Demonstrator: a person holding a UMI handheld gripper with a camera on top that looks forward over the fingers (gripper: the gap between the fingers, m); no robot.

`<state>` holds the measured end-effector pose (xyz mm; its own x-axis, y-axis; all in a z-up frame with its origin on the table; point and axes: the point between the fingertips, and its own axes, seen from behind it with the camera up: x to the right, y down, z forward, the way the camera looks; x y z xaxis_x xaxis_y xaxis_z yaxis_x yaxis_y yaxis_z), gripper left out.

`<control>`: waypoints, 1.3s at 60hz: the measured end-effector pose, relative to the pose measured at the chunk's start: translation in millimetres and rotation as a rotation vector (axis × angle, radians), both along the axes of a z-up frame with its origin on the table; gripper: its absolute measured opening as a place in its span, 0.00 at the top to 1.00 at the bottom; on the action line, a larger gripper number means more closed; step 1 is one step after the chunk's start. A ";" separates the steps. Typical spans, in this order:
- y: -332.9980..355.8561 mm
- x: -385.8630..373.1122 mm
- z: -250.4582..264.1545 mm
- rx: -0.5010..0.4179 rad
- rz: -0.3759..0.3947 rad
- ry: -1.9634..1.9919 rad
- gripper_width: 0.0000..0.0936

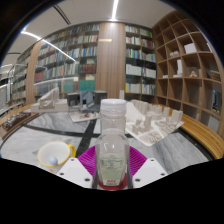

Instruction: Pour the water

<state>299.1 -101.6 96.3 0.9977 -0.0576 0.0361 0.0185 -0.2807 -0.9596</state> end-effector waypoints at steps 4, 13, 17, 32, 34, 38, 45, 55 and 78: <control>-2.1 2.9 -14.4 0.018 0.006 -0.006 0.58; -2.8 2.0 -12.1 0.028 -0.001 -0.012 0.46; -5.4 4.6 -17.0 -0.019 -0.017 -0.010 0.34; -70.8 -2.2 23.8 -0.074 -0.087 -0.037 0.09; -87.0 -6.8 31.5 -0.082 -0.094 -0.040 0.09; -121.4 -20.4 46.0 -0.097 -0.105 -0.028 0.09; -189.1 -48.7 69.1 -0.121 -0.109 -0.006 0.09; -278.4 -77.8 90.0 -0.139 -0.138 -0.016 0.09; -368.7 -112.9 95.4 -0.174 -0.146 -0.007 0.09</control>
